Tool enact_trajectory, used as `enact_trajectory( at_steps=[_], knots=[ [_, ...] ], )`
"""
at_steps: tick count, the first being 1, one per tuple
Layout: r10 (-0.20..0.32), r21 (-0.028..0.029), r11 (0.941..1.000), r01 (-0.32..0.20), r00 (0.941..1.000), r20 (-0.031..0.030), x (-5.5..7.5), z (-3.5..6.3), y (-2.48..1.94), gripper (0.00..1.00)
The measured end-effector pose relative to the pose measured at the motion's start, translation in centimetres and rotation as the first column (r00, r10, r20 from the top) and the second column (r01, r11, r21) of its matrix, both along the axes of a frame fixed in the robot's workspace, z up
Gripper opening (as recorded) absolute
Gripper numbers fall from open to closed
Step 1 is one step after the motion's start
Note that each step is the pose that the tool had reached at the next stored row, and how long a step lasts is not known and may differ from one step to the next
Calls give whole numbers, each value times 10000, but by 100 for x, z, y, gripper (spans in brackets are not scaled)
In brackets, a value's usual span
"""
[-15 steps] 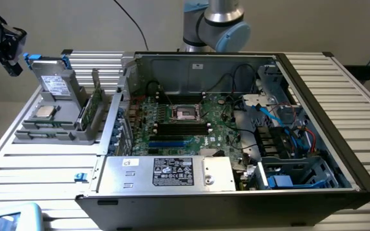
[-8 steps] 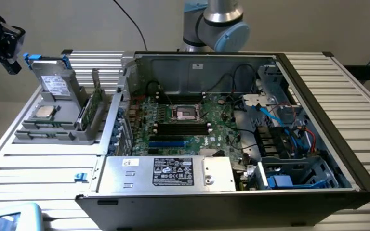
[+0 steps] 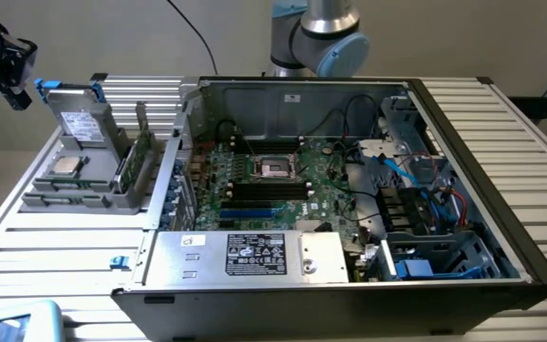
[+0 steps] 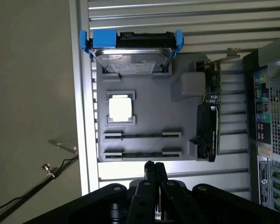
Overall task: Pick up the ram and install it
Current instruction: 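Pick up the ram and move it above insertion slot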
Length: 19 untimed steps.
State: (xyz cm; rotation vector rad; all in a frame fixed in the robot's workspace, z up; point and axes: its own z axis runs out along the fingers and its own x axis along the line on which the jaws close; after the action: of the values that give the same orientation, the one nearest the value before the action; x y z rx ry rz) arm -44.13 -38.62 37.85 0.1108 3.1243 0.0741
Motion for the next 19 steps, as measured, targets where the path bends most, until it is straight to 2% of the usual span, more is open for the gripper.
enact_trajectory(
  at_steps=[7,11,15,19],
  knots=[
    [21,-1,10000,-21,10000,0,0,0,0,11],
    [680,0,9977,-680,9977,0,-1,0,0,11],
    [1396,0,9902,-1396,9902,0,0,0,0,11],
    [2116,0,9774,-2116,9774,0,0,0,0,11]
  ],
)
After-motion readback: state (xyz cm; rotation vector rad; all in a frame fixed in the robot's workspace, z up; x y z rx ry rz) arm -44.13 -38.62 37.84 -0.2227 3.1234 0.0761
